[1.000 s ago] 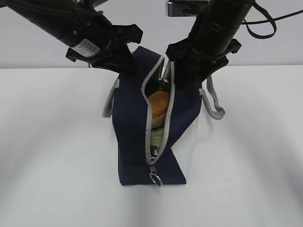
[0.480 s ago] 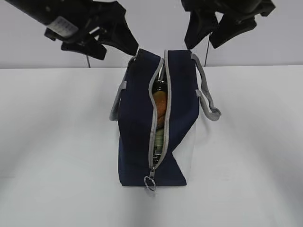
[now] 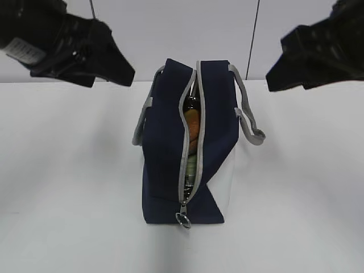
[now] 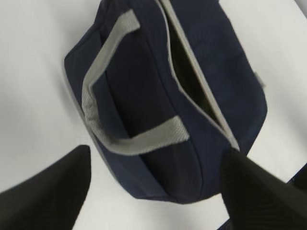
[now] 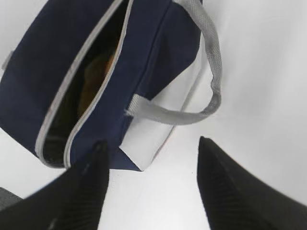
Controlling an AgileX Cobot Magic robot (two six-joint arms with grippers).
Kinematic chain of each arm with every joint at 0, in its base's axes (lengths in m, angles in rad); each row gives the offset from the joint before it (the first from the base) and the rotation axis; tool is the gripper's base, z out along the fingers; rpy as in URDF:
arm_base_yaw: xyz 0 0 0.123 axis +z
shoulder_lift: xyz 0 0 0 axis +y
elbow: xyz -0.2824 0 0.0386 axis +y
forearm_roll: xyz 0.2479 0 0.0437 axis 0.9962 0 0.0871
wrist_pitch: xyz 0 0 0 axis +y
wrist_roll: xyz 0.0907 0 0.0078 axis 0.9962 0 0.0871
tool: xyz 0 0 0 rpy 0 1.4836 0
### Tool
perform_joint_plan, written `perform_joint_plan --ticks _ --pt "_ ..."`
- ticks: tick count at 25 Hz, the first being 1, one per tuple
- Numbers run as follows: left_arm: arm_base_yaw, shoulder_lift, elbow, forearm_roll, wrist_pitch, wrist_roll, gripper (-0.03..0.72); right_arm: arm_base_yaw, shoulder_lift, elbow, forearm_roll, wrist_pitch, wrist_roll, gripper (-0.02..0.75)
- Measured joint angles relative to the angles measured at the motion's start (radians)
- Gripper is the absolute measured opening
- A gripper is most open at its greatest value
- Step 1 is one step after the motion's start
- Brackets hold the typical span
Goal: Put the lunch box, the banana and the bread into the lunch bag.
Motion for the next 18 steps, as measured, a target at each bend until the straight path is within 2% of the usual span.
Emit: perform_joint_plan --ticks 4,8,14,18 --pt "0.000 -0.077 0.116 0.004 -0.021 0.000 0.543 0.000 -0.135 0.192 0.009 -0.119 -0.004 0.431" --pt "0.000 -0.145 0.164 0.005 -0.023 0.003 0.543 0.000 -0.254 0.379 0.110 -0.214 -0.088 0.432" --pt "0.000 -0.216 0.223 0.013 -0.016 0.020 0.543 0.000 -0.396 0.651 0.448 -0.248 -0.508 0.433" --pt "0.000 -0.257 0.240 0.040 -0.013 0.027 0.543 0.000 -0.418 0.723 0.637 -0.228 -0.669 0.433"
